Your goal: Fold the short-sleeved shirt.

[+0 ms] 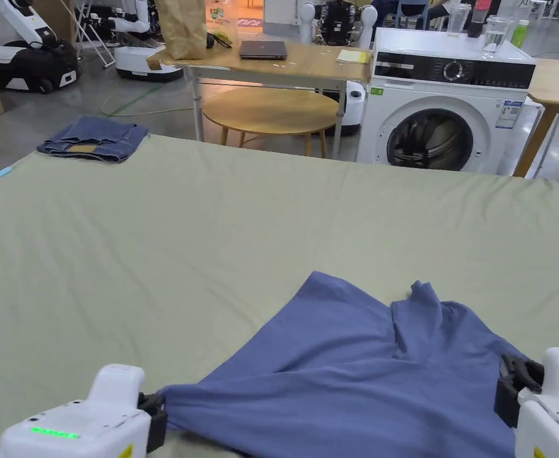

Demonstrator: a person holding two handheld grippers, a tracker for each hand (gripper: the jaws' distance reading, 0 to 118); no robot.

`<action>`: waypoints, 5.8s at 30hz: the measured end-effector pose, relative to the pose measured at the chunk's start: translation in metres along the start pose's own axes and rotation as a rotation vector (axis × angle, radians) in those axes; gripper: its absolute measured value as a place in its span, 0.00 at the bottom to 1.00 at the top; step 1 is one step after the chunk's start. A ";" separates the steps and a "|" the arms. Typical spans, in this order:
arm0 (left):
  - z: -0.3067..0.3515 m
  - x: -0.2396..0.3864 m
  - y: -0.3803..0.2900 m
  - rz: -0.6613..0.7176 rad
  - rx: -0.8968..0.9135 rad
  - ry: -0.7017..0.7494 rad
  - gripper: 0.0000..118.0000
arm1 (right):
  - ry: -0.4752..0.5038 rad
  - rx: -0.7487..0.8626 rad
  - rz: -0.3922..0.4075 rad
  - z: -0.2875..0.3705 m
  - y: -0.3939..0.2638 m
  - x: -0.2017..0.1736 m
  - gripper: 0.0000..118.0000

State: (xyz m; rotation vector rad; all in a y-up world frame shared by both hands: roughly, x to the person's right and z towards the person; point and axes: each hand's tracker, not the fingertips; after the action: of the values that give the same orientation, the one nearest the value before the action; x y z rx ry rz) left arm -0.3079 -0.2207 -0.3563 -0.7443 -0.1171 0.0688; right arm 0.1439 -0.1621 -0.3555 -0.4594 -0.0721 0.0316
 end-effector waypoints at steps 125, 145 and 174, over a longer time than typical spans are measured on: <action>0.096 0.112 -0.041 -0.132 0.272 -0.007 0.00 | -0.009 0.114 -0.090 0.134 -0.094 0.012 0.00; 0.034 -0.009 -0.094 -0.121 -0.041 0.011 0.92 | -0.049 -0.073 -0.027 0.129 -0.128 0.034 0.00; 0.053 0.054 -0.059 -0.161 -0.120 0.061 0.02 | -0.044 -0.297 -0.149 0.103 -0.155 0.125 0.00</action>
State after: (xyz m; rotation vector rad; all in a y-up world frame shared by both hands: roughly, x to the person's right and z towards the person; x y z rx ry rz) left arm -0.2603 -0.2224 -0.2734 -0.8535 -0.1240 -0.1154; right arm 0.2624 -0.2497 -0.1873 -0.7487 -0.1551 -0.1171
